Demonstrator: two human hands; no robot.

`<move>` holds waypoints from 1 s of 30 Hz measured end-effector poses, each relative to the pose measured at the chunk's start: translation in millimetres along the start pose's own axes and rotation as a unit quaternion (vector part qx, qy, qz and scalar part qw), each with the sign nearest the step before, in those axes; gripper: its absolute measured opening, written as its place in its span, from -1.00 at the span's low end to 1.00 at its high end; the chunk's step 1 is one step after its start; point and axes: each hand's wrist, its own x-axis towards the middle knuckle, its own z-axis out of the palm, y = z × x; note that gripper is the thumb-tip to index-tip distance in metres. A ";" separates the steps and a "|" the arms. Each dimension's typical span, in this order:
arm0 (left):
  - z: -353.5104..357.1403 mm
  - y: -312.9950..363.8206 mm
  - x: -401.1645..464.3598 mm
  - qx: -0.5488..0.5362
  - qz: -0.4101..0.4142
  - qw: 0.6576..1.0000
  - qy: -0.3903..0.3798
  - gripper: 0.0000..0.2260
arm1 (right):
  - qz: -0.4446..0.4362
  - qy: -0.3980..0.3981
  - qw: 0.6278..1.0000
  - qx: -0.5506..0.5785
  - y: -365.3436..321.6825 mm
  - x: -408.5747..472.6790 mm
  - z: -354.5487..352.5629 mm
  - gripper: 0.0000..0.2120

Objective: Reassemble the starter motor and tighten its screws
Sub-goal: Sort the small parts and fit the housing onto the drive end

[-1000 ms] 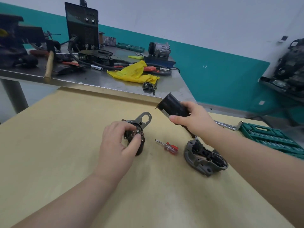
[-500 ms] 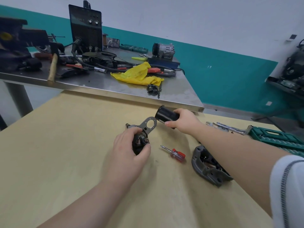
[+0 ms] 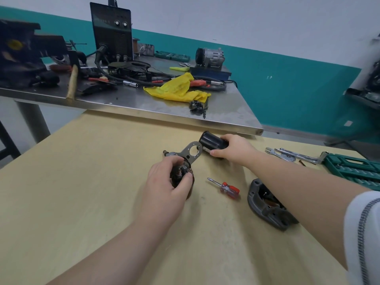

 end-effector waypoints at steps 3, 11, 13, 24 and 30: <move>1.0 -1.5 0.4 -0.006 -0.004 1.000 -0.001 -0.77 | 0.001 -0.003 1.000 -0.013 -2.5 -1.3 -4.2 -0.29; -0.7 2.7 0.3 -0.020 -0.016 1.000 -0.004 -0.79 | 0.013 -0.020 0.998 -0.055 -1.4 -11.4 -10.0 -0.23; -0.7 3.1 0.2 -0.020 -0.016 1.000 -0.005 -0.83 | 0.027 -0.013 0.998 -0.053 -4.6 -15.8 -14.2 -0.15; -0.9 0.5 2.0 -0.017 -0.048 0.999 0.016 -0.78 | -0.023 -0.017 0.985 0.171 -79.5 -35.4 1.5 -0.74; -1.0 1.3 1.2 -0.028 -0.063 0.998 0.007 -0.81 | -0.001 -0.081 0.941 0.327 -85.6 -41.4 14.8 -0.75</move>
